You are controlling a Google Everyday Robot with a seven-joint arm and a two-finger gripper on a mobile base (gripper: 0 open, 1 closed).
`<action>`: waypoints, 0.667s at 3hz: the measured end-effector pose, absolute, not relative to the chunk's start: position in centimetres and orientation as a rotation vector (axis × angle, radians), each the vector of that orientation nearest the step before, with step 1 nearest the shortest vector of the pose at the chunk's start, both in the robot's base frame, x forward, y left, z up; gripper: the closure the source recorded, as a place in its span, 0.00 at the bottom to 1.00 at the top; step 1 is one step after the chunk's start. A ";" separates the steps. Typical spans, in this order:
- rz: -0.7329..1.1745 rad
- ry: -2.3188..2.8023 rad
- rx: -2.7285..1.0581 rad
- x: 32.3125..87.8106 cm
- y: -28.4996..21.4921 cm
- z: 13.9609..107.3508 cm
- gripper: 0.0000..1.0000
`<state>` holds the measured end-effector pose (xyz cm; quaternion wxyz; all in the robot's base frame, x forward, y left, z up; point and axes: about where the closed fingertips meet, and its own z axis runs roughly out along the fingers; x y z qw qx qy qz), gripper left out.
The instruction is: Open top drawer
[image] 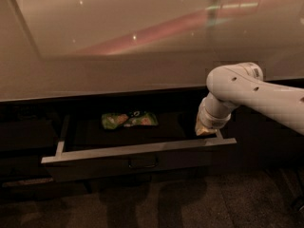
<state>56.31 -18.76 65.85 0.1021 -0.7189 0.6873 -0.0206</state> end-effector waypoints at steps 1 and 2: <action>-0.064 2.007 -2.167 53.8 -17.9 64.3 1.00; -0.044 1.990 -2.242 49.7 -17.4 61.3 1.00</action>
Offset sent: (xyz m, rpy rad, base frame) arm -0.0968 0.0271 -0.0598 -0.0616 0.0399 0.1191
